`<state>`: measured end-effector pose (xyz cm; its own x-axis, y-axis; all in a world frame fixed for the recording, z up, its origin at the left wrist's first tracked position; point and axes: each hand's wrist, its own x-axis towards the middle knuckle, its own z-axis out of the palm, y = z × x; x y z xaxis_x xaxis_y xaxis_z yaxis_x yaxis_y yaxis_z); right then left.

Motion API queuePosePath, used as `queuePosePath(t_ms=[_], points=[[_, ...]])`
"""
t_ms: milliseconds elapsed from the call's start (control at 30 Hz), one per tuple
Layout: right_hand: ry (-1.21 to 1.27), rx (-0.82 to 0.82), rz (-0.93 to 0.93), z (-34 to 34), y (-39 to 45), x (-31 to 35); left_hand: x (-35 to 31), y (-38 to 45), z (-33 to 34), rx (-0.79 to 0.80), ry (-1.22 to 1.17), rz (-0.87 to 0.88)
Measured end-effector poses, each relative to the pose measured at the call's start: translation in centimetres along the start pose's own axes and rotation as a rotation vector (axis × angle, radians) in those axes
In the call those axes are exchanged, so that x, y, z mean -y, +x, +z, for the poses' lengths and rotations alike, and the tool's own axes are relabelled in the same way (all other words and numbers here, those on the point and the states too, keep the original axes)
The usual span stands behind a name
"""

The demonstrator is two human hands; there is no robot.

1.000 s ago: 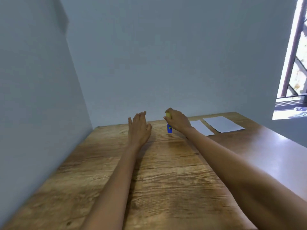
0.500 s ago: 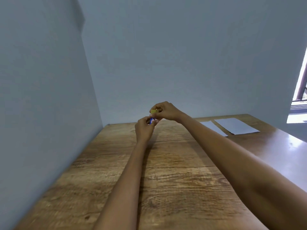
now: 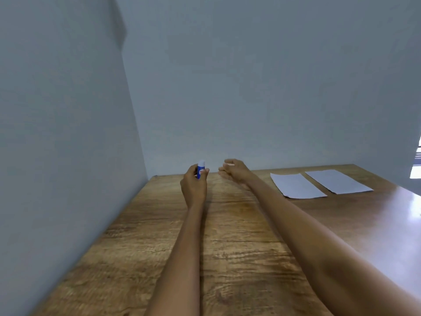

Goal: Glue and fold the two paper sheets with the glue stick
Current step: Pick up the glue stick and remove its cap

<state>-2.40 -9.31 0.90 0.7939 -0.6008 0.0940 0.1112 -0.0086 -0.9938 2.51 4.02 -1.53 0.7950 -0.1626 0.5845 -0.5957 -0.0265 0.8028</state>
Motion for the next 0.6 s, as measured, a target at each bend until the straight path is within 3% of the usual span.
queuePosePath(t_ms=[433, 500, 600], points=[[-0.829, 0.04, -0.2, 3.5, 2.6, -3.0, 0.4, -0.1, 0.3, 0.009, 0.006, -0.022], [-0.863, 0.028, -0.233, 3.2, 2.7, -2.8, 0.4, -0.1, 0.2, 0.001, -0.004, -0.022], [-0.719, -0.038, -0.279, 2.7, 2.6, -2.0, 0.5, 0.0, 0.2, -0.009, 0.002, -0.022]])
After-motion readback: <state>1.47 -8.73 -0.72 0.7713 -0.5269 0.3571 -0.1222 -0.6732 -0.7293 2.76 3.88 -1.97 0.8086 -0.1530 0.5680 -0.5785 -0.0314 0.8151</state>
